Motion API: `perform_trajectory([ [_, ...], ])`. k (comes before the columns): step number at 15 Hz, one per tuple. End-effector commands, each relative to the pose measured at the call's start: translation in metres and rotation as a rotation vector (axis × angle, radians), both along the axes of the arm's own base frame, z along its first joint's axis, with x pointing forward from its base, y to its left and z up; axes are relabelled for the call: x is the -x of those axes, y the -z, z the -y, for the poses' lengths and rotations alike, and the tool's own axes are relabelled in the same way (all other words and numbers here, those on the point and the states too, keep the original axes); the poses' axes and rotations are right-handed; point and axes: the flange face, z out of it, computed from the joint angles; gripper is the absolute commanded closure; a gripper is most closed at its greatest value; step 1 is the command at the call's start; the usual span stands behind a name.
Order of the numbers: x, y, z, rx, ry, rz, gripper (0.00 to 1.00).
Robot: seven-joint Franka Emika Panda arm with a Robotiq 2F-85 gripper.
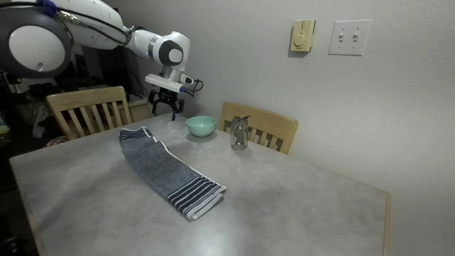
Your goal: Unfold the towel once
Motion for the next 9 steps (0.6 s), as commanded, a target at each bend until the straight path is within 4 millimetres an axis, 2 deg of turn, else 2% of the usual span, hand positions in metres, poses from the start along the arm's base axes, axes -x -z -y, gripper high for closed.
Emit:
perform_trajectory([
  [1,0.003,-0.019,0.017,0.166,0.082,0.059,0.00],
  [4,0.009,-0.029,0.028,0.233,0.145,0.071,0.00],
  [5,-0.002,-0.021,0.021,0.185,0.117,0.066,0.00],
  [9,0.003,-0.027,0.026,0.207,0.139,0.062,0.00],
])
